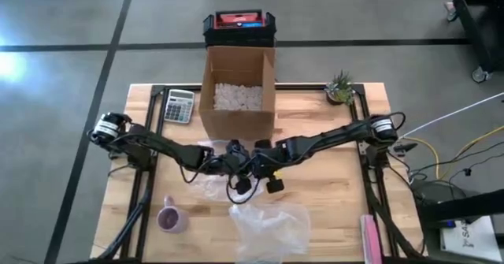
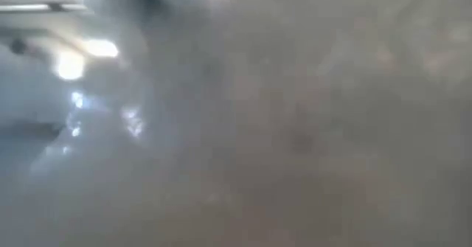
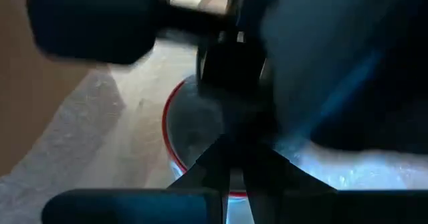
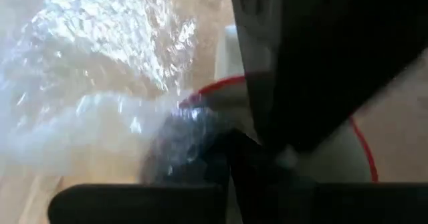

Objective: Wrap mug
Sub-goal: Wrap the white mug with the bubble wrap

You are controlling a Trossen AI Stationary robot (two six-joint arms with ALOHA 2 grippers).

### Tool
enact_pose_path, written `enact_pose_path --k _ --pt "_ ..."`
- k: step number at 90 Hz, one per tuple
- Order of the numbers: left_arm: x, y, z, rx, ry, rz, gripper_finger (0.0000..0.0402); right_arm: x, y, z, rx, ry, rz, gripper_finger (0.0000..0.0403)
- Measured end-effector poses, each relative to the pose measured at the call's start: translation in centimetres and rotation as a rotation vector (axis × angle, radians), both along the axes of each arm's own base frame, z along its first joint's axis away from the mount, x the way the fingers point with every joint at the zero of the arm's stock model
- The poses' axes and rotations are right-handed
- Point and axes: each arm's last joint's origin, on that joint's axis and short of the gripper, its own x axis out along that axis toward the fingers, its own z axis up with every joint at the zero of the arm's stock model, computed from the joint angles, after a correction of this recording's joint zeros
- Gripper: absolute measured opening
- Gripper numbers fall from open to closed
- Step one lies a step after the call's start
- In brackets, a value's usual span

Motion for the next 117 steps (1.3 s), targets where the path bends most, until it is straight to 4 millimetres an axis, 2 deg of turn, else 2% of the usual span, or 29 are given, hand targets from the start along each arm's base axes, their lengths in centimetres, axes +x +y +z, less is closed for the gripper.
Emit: enact_pose_path --k 20,48,75,99,108,117 --pt "0.0 0.0 0.0 0.0 -0.001 0.0 0.0022 0.1 0.0 0.4 -0.01 -0.01 0.005 0.0" --pt "0.0 0.0 0.0 0.001 0.002 0.004 0.0022 -1.6 -0.1 4.8 -0.007 -0.018 0.003 0.0" --pt "0.1 0.0 0.0 -0.019 -0.011 0.015 0.0022 -3.9 -0.4 7.0 0.004 -0.03 -0.017 0.0" --pt "0.0 0.1 0.1 -0.03 -0.014 0.023 0.0032 -5.7 -0.6 5.6 0.01 0.0 -0.039 0.0" --pt "-0.1 0.1 0.3 -0.029 -0.015 0.021 0.0063 -6.0 -0.7 5.0 0.013 0.02 -0.052 0.0" --pt "-0.5 0.1 0.9 -0.037 -0.015 0.01 0.011 -6.3 -0.7 4.5 0.012 0.036 -0.061 0.0"
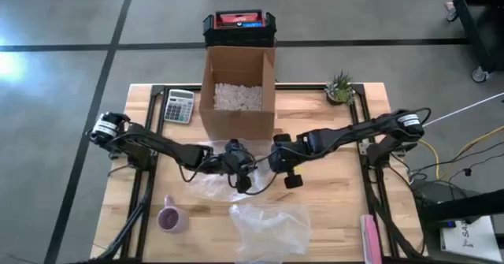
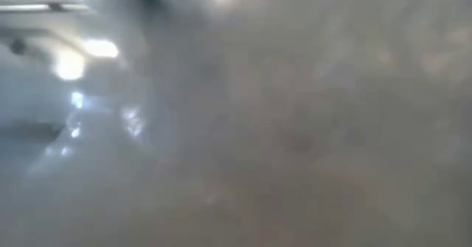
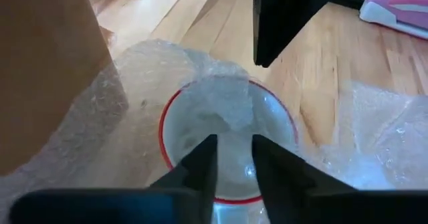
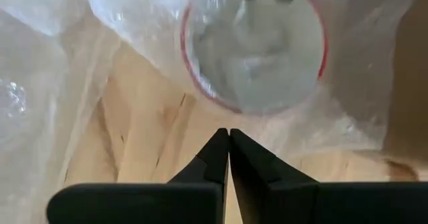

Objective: Wrap mug
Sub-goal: Wrap the white mug with the bubble wrap

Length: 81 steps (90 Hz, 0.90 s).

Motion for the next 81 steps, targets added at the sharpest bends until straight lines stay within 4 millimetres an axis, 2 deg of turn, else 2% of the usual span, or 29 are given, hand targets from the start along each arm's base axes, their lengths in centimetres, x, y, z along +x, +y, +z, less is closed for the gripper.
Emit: enact_pose_path --k 17,33,55,81 --pt "-2.0 0.2 1.7 -0.06 0.053 -0.027 0.0195 -0.2 -0.1 -0.4 -0.004 0.01 -0.01 0.0" --pt "-4.4 0.5 2.7 -0.152 0.15 0.054 0.0237 -0.1 0.0 -0.3 -0.003 0.003 -0.01 0.0" --pt "-7.0 1.1 1.9 -0.228 0.364 0.209 0.0234 0.0 0.0 -0.4 0.002 -0.018 -0.017 0.0" --pt "-8.1 1.2 0.7 -0.263 0.522 0.259 0.0203 -0.7 -0.1 -2.0 0.015 0.011 -0.056 0.0"
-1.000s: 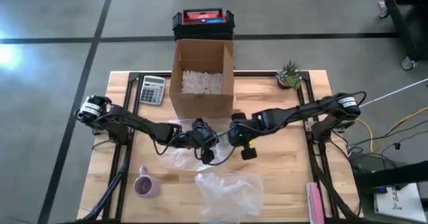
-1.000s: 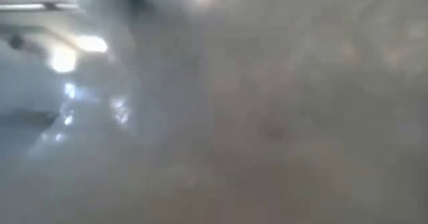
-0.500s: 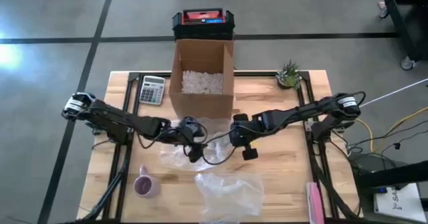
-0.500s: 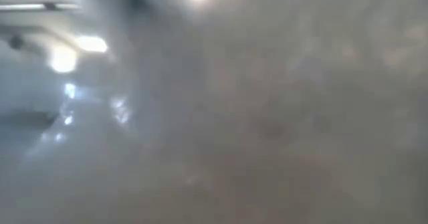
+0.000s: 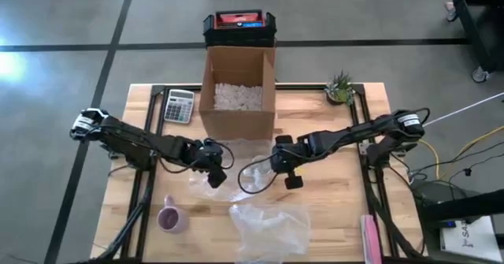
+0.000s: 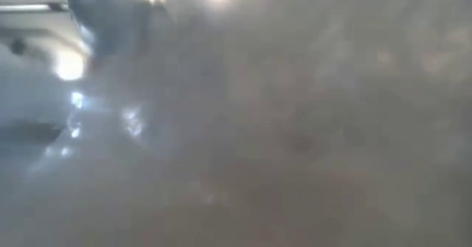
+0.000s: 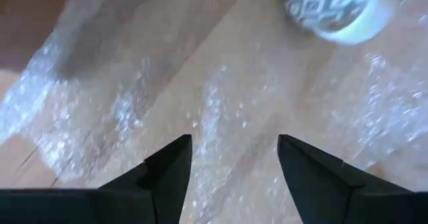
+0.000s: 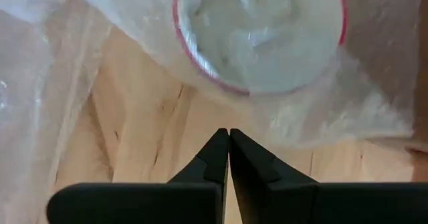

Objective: Wrap mug
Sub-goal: Wrap the white mug with the bubble wrap

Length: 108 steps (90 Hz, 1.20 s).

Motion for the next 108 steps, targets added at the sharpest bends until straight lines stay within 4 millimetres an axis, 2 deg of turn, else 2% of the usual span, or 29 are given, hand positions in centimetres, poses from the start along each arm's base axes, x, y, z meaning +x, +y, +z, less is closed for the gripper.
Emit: enact_pose_path --k 20,30,54,67,76,86,95,108 --pt "-0.5 0.1 -0.7 0.006 0.087 0.033 0.0191 -0.6 -0.1 -1.9 0.005 -0.004 -0.01 0.0" --pt "-0.8 0.2 -1.3 0.009 0.156 0.053 0.0187 -0.8 -0.1 -2.1 0.005 -0.002 -0.009 0.0" --pt "-1.6 0.3 -5.3 0.04 0.325 0.066 0.0176 -0.8 -0.1 -2.2 0.005 -0.002 -0.01 0.0" --pt "-2.0 0.4 -8.0 0.028 0.288 0.071 0.0162 -0.8 -0.1 -2.2 0.005 -0.003 -0.01 0.0" --pt "-2.4 0.5 -9.4 0.023 0.239 0.077 0.0136 -0.7 -0.1 -2.4 0.009 -0.031 -0.01 0.0" --pt "-2.4 0.5 -10.0 0.011 0.181 0.087 0.0078 -0.5 -0.1 -2.6 0.011 -0.071 -0.003 0.0" --pt "-2.1 0.4 -9.8 0.005 0.152 0.071 0.0017 -0.4 0.0 -2.6 0.011 -0.1 0.003 0.0" --pt "-0.8 -0.5 -7.8 0.01 0.064 0.019 0.0005 -0.1 0.0 -2.6 0.018 -0.139 0.0 0.0"
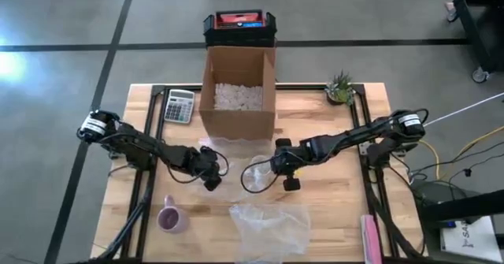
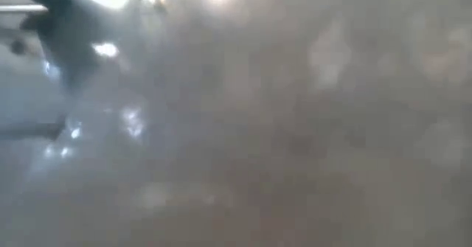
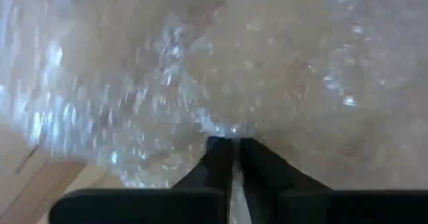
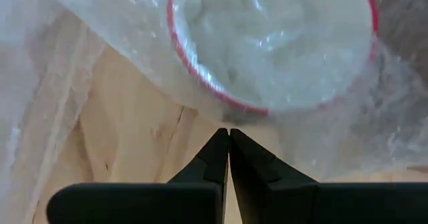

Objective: Wrap mug
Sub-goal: Wrap the white mug with the bubble wrap

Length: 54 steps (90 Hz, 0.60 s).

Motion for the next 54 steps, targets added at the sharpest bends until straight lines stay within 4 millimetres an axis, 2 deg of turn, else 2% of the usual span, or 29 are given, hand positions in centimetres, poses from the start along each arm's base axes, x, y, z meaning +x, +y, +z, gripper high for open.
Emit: enact_pose_path --k 12,20,31,45,54 --pt "1.9 -0.9 4.2 0.015 -0.168 -0.062 0.0002 0.2 0.0 0.1 0.004 -0.032 0.001 0.0" --pt "2.9 -1.4 6.3 0.065 -0.239 -0.11 0.0001 0.4 0.1 0.2 0.006 -0.053 0.0 0.0" --pt "4.8 -2.2 9.3 0.086 -0.421 -0.189 0.0 0.6 0.1 0.3 0.012 -0.082 -0.003 0.0" --pt "6.9 -2.7 11.2 0.144 -0.608 -0.277 0.0 0.9 0.1 0.5 0.025 -0.116 -0.015 0.0" --pt "8.0 -2.8 10.8 0.163 -0.647 -0.289 0.0 1.2 0.2 0.3 0.027 -0.138 -0.015 0.0"
